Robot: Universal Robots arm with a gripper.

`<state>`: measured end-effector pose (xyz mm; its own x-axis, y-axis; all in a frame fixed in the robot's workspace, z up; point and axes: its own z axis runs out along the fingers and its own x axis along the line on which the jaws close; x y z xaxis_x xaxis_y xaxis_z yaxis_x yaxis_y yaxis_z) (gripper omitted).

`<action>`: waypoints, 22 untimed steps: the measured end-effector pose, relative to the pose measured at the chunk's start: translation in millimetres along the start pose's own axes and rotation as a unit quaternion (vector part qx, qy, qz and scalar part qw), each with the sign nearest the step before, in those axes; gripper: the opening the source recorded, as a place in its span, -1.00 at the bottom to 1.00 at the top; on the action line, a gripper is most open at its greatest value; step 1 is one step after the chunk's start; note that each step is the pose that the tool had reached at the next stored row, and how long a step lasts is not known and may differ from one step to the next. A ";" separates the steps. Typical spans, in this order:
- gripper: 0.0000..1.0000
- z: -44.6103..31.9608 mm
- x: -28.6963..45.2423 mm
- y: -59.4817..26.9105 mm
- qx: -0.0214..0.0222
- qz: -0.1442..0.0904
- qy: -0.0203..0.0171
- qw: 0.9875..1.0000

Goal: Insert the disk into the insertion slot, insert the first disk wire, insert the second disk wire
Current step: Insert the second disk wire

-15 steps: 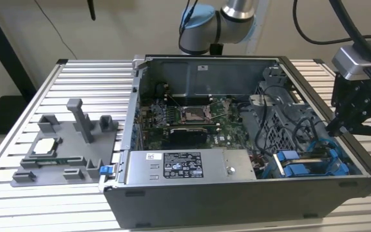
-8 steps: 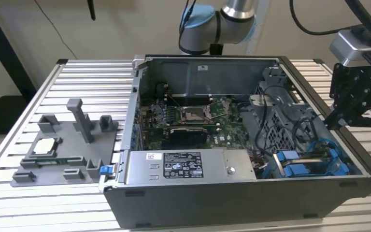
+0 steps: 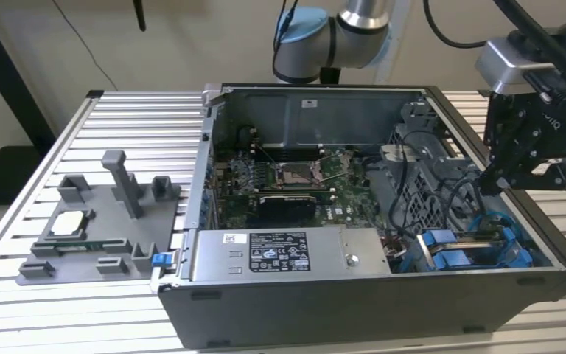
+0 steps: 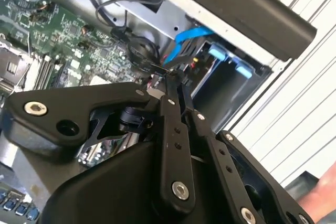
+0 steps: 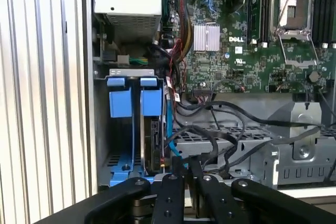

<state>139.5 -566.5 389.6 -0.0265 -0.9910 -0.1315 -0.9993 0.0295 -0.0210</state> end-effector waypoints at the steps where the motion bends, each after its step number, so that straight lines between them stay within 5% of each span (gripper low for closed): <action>1: -1.00 -0.1 0.1 3.6 0.000 0.000 0.000 1.000; 7: -1.00 -0.1 0.6 18.9 0.000 0.000 0.003 1.000; 13: -1.00 4.0 1.3 25.3 0.001 -0.001 0.017 1.000; 22: -1.00 14.5 3.3 27.3 0.001 -0.002 0.029 1.000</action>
<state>112.5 -567.0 374.2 -0.0243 -0.9969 -0.0745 -0.9994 0.0261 -0.0230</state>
